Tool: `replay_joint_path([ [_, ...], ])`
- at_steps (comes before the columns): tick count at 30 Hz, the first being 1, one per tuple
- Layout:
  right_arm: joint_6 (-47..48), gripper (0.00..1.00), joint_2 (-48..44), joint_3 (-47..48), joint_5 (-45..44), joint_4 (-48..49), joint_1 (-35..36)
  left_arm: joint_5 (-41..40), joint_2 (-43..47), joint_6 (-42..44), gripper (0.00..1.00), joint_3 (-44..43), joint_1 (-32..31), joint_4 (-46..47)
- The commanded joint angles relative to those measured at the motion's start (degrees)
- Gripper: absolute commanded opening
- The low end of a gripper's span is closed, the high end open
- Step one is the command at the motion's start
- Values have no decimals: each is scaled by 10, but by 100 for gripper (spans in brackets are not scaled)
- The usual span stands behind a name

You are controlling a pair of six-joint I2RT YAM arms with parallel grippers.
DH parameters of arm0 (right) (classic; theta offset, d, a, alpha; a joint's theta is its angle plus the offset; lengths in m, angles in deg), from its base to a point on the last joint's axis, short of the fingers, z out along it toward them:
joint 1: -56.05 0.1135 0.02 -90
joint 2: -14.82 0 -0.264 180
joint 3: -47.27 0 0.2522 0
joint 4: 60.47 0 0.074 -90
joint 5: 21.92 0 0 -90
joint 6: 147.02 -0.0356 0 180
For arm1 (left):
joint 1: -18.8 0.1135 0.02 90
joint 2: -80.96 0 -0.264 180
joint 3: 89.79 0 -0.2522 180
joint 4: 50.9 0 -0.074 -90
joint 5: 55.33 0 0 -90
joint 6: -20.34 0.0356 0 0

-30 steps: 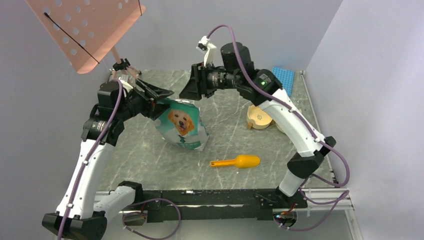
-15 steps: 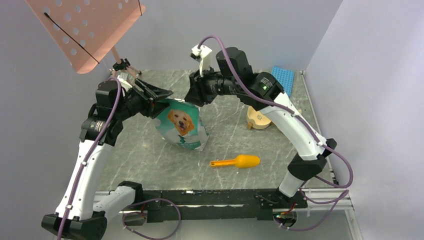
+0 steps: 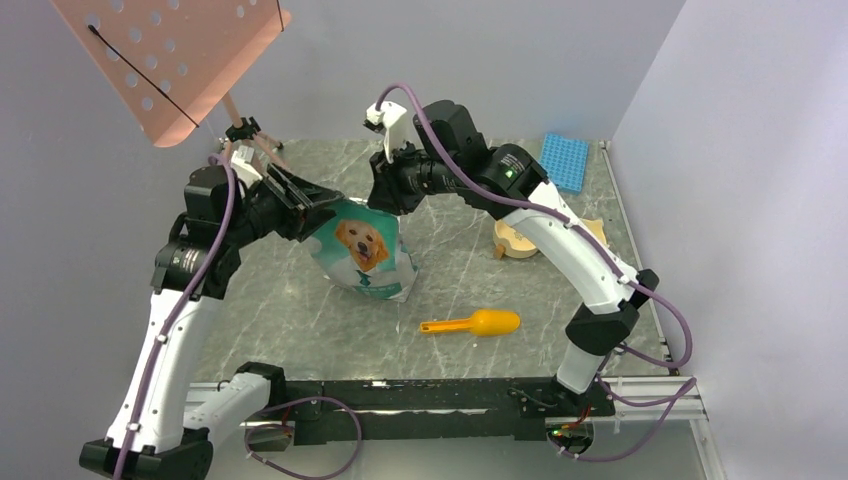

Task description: Serve the pet food

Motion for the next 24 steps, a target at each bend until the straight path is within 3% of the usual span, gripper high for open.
replay_joint_path([
  [1,11,17,-17,-11,22,8,-2,5,26,34,55,-14,-12,-18],
  [6,2,12,-16,-24,54,14,-4,15,53,-6,54,53,-46,53],
  [8,-11,1,-18,-23,65,22,-11,5,54,-11,52,59,-64,66],
  [13,-53,0,-18,-26,107,34,-31,-22,39,-2,49,44,-103,49],
  [17,-67,0,-24,-41,113,40,-35,-28,41,-25,51,63,-115,91],
  [19,-70,0,-33,-56,111,48,-36,-35,43,-37,57,68,-119,106],
  [21,-72,0,-39,-66,110,54,-38,-54,47,-41,70,65,-122,100],
  [24,-73,0,-41,-67,111,52,-38,-75,54,-49,73,64,-123,96],
])
